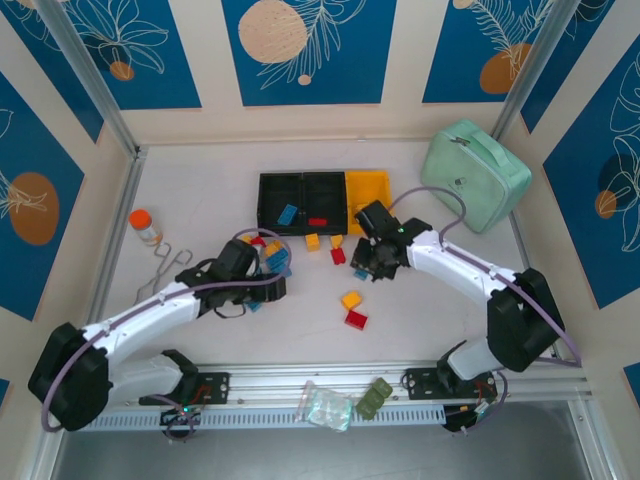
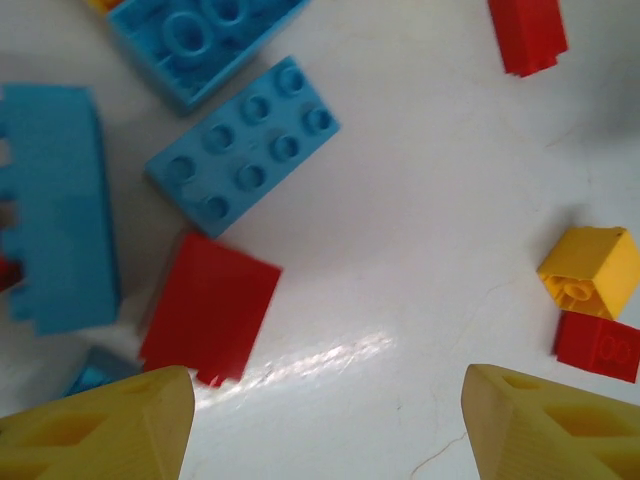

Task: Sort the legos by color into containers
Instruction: Pick up the lego from the bottom-center of the table, then place the lego in the container.

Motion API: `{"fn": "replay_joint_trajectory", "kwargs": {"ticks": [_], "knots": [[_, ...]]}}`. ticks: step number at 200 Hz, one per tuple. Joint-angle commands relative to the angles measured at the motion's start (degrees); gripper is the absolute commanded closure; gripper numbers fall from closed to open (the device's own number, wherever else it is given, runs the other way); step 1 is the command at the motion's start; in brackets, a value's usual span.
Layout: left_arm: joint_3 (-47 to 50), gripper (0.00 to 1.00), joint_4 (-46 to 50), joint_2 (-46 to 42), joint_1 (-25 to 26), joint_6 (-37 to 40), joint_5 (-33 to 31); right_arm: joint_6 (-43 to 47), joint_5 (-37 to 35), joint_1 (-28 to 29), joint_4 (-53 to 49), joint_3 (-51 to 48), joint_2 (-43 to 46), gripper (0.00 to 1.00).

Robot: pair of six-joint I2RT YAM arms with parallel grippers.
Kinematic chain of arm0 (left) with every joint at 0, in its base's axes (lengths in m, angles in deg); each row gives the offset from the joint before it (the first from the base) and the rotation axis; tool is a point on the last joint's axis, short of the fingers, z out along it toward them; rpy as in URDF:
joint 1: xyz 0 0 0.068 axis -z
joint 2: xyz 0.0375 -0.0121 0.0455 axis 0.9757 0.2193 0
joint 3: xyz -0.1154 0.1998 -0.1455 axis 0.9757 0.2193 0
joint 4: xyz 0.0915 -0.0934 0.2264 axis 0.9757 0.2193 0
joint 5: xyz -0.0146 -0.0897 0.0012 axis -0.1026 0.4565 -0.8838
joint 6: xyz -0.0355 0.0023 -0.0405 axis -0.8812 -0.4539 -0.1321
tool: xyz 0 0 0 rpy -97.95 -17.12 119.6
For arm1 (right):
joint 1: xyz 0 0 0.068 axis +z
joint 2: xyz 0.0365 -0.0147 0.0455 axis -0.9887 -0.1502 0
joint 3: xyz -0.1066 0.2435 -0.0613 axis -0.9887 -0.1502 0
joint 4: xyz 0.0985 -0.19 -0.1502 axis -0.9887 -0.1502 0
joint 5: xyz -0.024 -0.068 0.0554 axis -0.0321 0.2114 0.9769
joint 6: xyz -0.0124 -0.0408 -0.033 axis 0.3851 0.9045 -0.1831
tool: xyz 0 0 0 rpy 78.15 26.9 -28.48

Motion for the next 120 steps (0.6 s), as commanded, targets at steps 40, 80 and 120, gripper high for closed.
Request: {"fn": "replay_joint_trajectory", "kwargs": {"ticks": [40,80,120], "knots": [[6.0,0.29,10.6,-12.1,-0.6,-8.1,-6.9,8.6,2.4,4.0,-4.2,24.7,-18.5,0.79],[6.5,0.29,12.0,-13.6,-0.9,-8.5,-7.0,10.4,5.0,5.3,-7.2,40.0,-30.0,0.79],[6.8,0.29,12.0,-13.7,-0.9,-8.4,-6.8,11.1,7.6,5.5,-11.1,55.0,-41.4,0.79]]}}
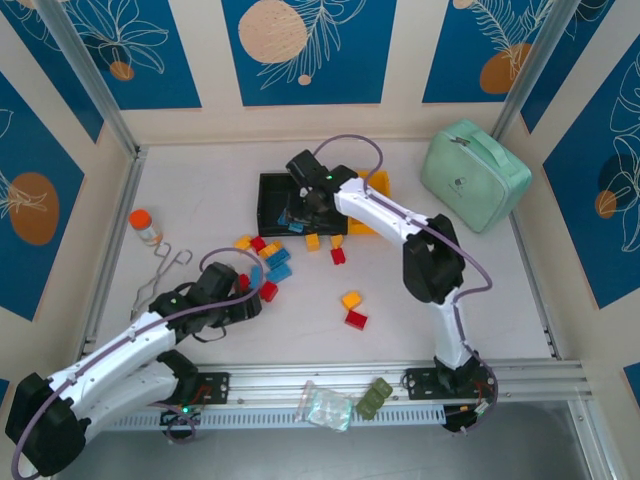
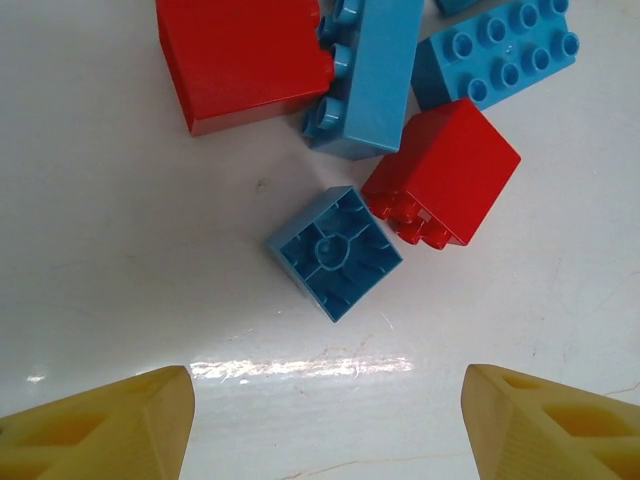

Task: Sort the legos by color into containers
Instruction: Place the lego in the container.

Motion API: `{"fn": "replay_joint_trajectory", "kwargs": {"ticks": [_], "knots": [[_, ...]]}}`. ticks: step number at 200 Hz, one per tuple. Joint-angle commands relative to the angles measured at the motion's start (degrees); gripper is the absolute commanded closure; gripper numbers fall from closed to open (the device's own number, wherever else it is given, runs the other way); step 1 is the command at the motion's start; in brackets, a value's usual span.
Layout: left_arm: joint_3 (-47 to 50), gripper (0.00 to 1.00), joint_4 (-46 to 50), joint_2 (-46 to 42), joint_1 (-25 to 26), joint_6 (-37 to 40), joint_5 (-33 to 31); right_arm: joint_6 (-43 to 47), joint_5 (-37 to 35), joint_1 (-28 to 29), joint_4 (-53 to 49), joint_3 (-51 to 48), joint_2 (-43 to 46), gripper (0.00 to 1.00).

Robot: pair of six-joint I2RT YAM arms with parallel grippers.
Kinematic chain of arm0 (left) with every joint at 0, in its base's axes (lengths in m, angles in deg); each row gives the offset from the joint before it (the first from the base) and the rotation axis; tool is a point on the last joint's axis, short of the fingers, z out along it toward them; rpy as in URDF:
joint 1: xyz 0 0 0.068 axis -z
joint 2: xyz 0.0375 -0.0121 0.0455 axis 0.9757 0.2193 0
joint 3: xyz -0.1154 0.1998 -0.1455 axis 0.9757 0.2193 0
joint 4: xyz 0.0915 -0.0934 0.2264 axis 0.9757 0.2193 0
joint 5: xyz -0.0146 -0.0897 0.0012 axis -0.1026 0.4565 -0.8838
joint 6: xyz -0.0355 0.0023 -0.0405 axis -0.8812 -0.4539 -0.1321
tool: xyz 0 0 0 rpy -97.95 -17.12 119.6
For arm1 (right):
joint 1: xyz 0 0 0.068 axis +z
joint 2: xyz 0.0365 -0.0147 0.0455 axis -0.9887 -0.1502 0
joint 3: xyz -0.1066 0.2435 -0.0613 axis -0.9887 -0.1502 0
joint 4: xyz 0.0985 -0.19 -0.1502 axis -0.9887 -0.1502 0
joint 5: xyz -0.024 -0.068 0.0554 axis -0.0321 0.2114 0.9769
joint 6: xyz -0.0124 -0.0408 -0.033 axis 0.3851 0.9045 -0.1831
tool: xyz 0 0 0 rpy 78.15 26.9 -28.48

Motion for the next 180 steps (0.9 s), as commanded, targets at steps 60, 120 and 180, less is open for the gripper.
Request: {"fn": "replay_joint_trajectory", "kwargs": {"ticks": [60,120,180], "knots": [[1.8,0.29,0.4,-0.5,-0.7,-0.9,-0.4,0.5,5.2,0.0,-12.7,32.8,-22.3,0.78],[2.4,0.29,-0.1,-0.4,-1.0,-0.9,-0.3,-0.4,6.1,-0.8,-13.0,40.3,-26.4,0.58],[1.2,0.29,0.6,-0.4,-1.0,-0.5,-0.8,1.3,4.5,-0.5,-13.3,35.9,-20.2,0.51]]}}
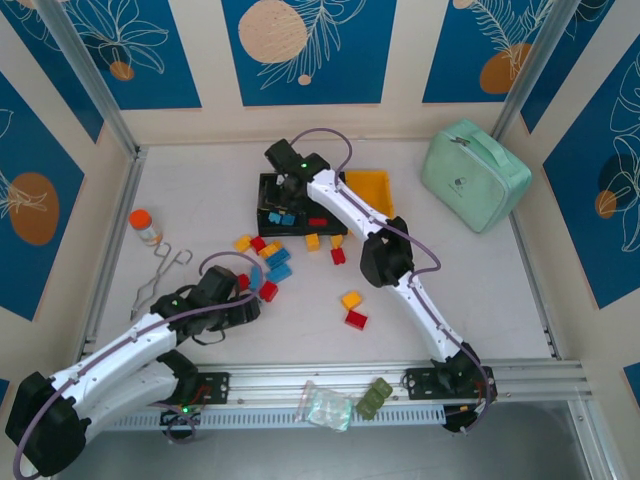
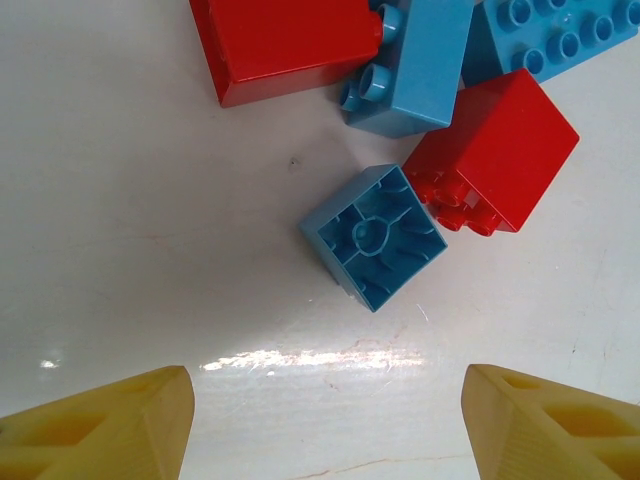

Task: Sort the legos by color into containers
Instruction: Place the lego in the container, then pick up the lego from the bottom-center of the table.

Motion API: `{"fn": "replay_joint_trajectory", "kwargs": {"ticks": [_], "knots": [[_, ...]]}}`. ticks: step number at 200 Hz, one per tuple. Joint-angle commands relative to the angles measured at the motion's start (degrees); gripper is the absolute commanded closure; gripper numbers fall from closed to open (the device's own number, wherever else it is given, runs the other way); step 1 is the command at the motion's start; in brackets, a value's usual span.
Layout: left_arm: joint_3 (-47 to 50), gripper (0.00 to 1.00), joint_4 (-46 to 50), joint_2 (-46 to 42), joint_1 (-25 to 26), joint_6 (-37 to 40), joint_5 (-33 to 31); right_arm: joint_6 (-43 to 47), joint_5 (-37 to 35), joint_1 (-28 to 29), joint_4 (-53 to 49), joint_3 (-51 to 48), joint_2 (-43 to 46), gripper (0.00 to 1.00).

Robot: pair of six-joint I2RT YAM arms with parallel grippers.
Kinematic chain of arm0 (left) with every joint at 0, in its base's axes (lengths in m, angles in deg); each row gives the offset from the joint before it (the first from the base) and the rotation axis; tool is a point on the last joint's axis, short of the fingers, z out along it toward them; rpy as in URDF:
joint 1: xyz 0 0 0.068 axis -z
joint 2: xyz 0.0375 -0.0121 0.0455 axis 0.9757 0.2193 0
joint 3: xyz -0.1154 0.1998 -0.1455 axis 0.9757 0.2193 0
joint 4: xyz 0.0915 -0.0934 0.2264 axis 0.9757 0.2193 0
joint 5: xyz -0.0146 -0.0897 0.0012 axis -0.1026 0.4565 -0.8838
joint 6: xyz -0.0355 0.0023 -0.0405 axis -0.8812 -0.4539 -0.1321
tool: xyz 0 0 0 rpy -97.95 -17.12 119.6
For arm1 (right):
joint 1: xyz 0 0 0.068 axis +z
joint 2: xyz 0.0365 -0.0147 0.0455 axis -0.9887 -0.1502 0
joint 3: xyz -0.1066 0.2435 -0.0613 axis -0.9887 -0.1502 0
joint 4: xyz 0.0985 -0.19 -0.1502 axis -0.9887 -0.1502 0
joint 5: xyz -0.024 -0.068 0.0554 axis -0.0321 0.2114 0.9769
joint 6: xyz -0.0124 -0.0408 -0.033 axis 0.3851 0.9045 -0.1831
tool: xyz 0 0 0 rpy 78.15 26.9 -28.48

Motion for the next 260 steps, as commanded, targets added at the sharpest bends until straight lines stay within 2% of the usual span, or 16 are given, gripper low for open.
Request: {"fn": "replay_joint_trajectory", "kwargs": {"ticks": [1,24,81,112,144,198,260], "knots": [[-0.6,0.29,0.7,-0.4,-0.5,-0.4,-0.7,1.3,-0.3,0.0,-1.6,-2.4,5.9,0.51],[-1.6,0.29,1.5,-0.4,-0.6,-0.2,-1.2,2.6,-1.4,0.9,1.0,-10.0,12.5,0.52],[-4.0,0.29,0.6,1.4,-0.5,1.4,-0.5,3.5,-3.9,2.4,13.8,-43.2,35.9,0.52],[-4.2,0.29,-4.5,3.4,-0.4,2.6,3.5,4.4,-5.3,2.6,17.1,-58.3,46.1,0.51],[-4.2,0.30,-10.4,6.5,0.3,3.9,9.4,7.7,-6.3,2.8,18.1,-71.5,54.9,0.45],[-4.3,0.30,-17.7,11.0,2.7,5.4,17.4,14.9,-8.4,2.9,16.6,-86.7,64.0,0.38],[-4.6,0.30,-18.5,13.4,4.3,5.5,17.5,16.9,-6.8,3.3,18.7,-93.5,63.0,0.32]]}}
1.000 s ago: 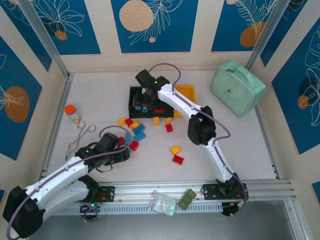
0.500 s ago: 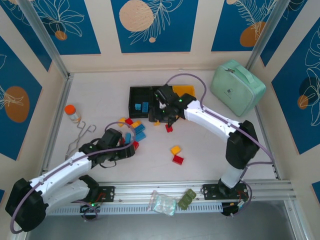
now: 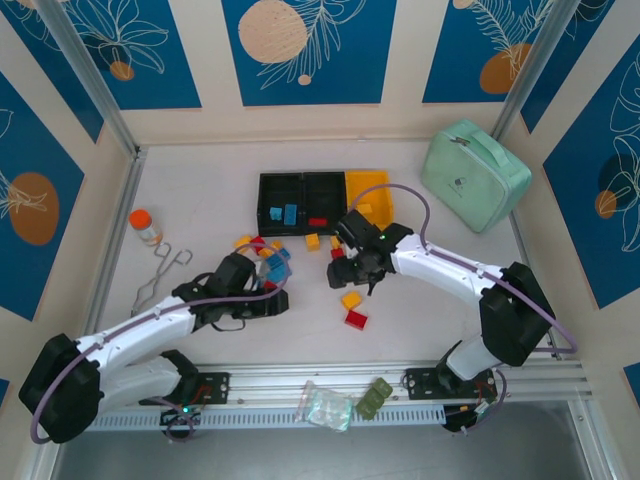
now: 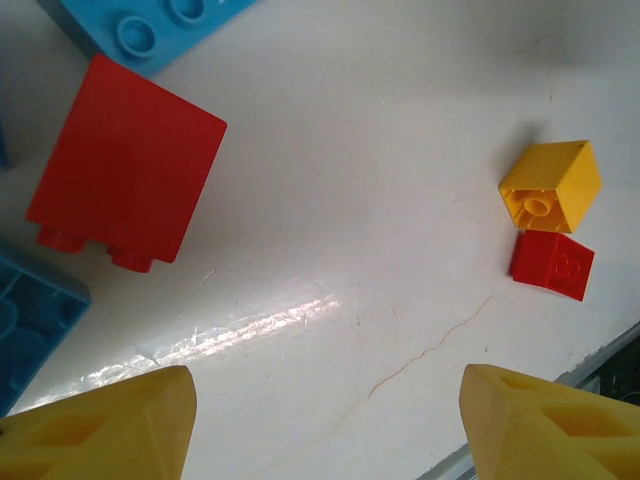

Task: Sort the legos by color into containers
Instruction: Pick up the lego from the bottom-center of the table.

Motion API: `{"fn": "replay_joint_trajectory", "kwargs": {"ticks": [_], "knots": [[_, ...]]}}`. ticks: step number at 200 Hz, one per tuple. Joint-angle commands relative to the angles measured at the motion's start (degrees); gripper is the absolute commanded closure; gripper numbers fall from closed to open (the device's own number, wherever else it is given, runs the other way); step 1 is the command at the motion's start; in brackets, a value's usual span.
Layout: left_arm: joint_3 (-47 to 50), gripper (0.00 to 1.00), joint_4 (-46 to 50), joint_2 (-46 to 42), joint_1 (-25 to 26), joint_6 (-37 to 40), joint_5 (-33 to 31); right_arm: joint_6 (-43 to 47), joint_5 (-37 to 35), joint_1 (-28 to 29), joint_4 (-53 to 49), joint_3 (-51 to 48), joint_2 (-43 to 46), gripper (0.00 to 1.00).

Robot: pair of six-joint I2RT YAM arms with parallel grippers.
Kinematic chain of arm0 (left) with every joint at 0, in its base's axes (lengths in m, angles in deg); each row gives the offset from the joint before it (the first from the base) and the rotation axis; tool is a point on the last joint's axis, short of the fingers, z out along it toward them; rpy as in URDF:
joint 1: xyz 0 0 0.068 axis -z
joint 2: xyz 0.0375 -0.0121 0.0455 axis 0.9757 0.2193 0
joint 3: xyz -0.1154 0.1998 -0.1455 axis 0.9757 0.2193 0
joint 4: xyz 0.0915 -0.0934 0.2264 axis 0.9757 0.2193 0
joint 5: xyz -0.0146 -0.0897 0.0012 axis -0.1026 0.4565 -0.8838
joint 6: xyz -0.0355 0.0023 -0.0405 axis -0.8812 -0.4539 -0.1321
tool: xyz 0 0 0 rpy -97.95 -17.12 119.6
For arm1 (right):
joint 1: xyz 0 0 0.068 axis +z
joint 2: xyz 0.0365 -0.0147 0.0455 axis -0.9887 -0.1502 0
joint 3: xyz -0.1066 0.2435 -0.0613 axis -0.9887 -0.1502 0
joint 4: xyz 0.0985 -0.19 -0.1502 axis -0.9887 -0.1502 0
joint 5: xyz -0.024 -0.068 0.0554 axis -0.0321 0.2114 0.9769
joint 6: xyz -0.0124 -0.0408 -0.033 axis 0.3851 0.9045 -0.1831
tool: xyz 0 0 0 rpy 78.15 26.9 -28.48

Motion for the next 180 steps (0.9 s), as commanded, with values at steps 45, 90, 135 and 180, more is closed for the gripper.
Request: {"fn": "replay_joint_trajectory", "kwargs": {"ticks": [45,90,135,180], "knots": [[-0.7,0.30,-1.7,1.6,1.2,0.2,0.8,2.9,2.1,1.5,1.9,-0.9,-6.4,0.32],[-0.5,0.30,-2.0,2.3,1.3,0.0,0.4,2.1,1.1,2.7,1.4,-0.7,-10.0,0.34],[-0.4,0.30,-2.8,3.5,1.4,-0.2,0.3,1.4,-0.3,3.1,1.0,-0.9,-11.0,0.53],[-0.2,0.30,-3.2,3.4,1.6,-0.3,0.0,1.4,-1.9,2.5,0.1,0.6,-8.2,0.65]]}}
